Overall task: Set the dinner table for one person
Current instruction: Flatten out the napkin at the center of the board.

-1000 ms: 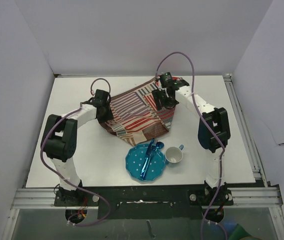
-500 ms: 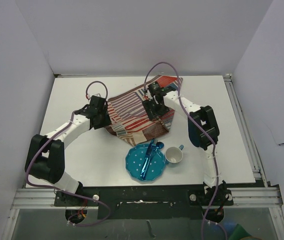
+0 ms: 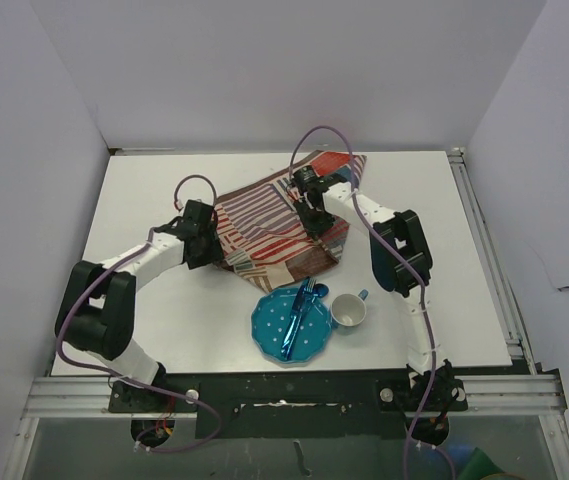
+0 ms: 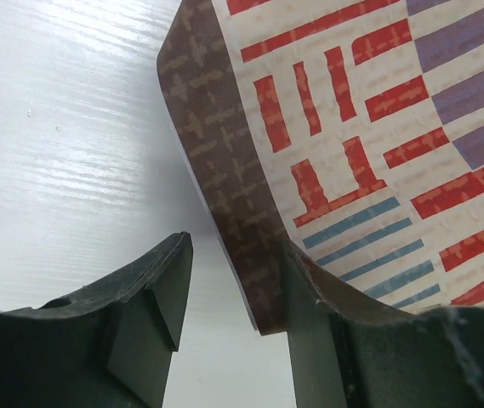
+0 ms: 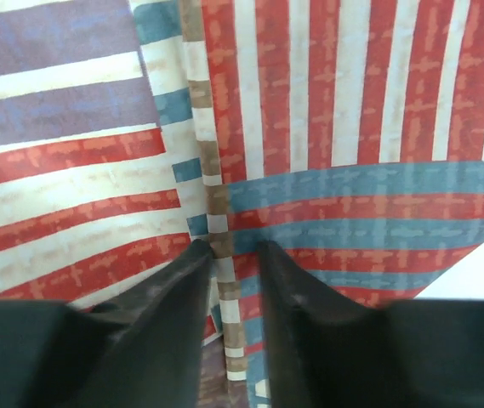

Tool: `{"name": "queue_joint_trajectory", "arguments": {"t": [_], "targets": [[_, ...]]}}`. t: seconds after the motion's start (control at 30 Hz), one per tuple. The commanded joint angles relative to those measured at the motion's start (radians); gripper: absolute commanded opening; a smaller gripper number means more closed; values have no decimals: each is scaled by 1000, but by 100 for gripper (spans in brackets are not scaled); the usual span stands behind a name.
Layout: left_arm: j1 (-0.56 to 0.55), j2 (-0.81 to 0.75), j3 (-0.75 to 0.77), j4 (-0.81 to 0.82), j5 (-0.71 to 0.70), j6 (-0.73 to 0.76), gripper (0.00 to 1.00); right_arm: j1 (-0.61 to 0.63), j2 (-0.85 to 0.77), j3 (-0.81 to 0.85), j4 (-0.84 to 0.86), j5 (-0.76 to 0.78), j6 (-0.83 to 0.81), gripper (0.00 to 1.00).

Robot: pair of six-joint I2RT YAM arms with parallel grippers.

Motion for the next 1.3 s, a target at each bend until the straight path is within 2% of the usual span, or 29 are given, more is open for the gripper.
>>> {"name": "queue_joint_trajectory", "arguments": {"t": [0.0,0.03,0.07,0.17,0.27,0.37,0.53,0.87,1.27], "targets": [[0,33,4,56,15,-12,44,-6,40,34,-24,110,12,12],[0,35,3,58,15,-13,44,-8,43,38,-27,116,14,2],[0,37,1,61,15,-13,44,-8,44,42,-31,123,17,0],[0,36,-5,70,14,-15,43,-7,29,40,-24,140,21,0],[0,38,-7,76,11,-16,36,-7,-7,40,-8,143,25,0],[2,51,-4,84,-1,-15,0,-7,-47,63,-16,142,24,0],[11,98,4,117,-9,-17,0,-5,-86,117,-58,162,15,0],[14,202,61,162,-39,19,0,-11,-162,106,-66,258,11,0],[107,363,241,217,-32,61,0,-103,-315,-87,-40,348,68,0]]}}
